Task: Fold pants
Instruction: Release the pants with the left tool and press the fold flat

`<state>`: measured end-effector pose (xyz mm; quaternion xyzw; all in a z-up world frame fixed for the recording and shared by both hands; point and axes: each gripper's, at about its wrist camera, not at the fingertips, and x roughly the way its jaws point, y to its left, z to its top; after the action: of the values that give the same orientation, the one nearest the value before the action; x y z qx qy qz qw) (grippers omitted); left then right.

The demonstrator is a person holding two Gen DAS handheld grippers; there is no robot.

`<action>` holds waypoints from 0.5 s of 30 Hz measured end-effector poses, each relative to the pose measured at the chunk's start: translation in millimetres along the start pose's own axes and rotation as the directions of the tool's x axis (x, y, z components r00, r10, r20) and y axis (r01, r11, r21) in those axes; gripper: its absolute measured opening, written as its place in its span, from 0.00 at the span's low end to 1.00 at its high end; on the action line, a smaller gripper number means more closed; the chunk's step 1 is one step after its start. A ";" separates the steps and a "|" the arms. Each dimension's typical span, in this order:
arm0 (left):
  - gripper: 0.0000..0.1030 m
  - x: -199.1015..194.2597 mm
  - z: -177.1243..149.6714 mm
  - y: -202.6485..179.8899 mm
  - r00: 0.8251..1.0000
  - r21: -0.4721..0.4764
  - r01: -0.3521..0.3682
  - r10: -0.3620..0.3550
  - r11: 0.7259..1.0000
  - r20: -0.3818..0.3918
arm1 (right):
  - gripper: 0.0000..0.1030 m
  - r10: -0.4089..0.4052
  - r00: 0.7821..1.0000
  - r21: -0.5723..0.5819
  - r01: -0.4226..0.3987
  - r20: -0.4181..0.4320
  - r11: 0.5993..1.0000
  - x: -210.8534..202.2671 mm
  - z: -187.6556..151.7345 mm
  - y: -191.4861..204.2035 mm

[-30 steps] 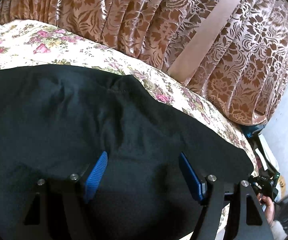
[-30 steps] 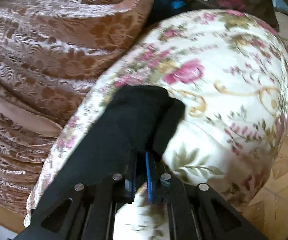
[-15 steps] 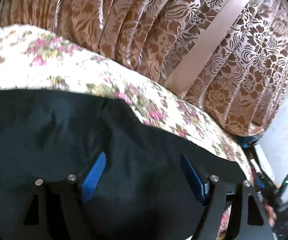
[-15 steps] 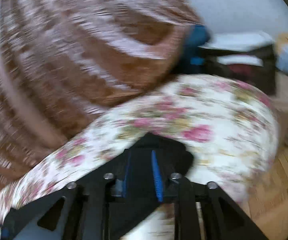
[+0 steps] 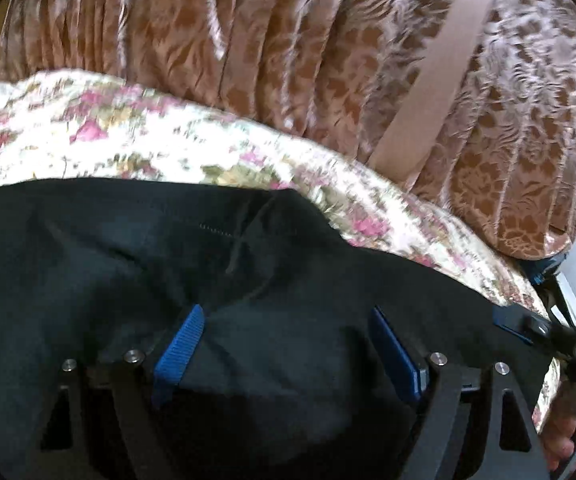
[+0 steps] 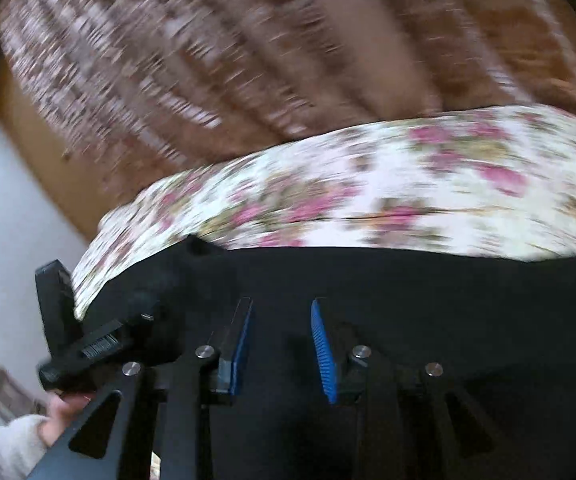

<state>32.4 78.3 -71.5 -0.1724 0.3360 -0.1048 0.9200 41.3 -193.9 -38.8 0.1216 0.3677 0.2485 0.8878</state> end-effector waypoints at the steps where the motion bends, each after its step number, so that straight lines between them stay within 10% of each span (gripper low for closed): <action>1: 0.87 -0.5 -0.4 -1.2 1.000 0.006 0.008 -0.008 1.000 0.001 | 0.29 0.018 1.000 -0.022 -0.019 -0.012 1.000 8.9 3.2 8.3; 15: 0.87 -2.8 -4.9 -1.3 0.999 0.006 0.016 -0.016 1.000 0.036 | 0.29 0.132 0.958 -0.093 -0.160 -0.255 0.983 150.5 66.5 72.9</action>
<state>27.0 76.7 -72.9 -0.1743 0.3179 -0.1099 0.9255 154.3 -54.4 -52.4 0.0662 0.4513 0.3468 0.8196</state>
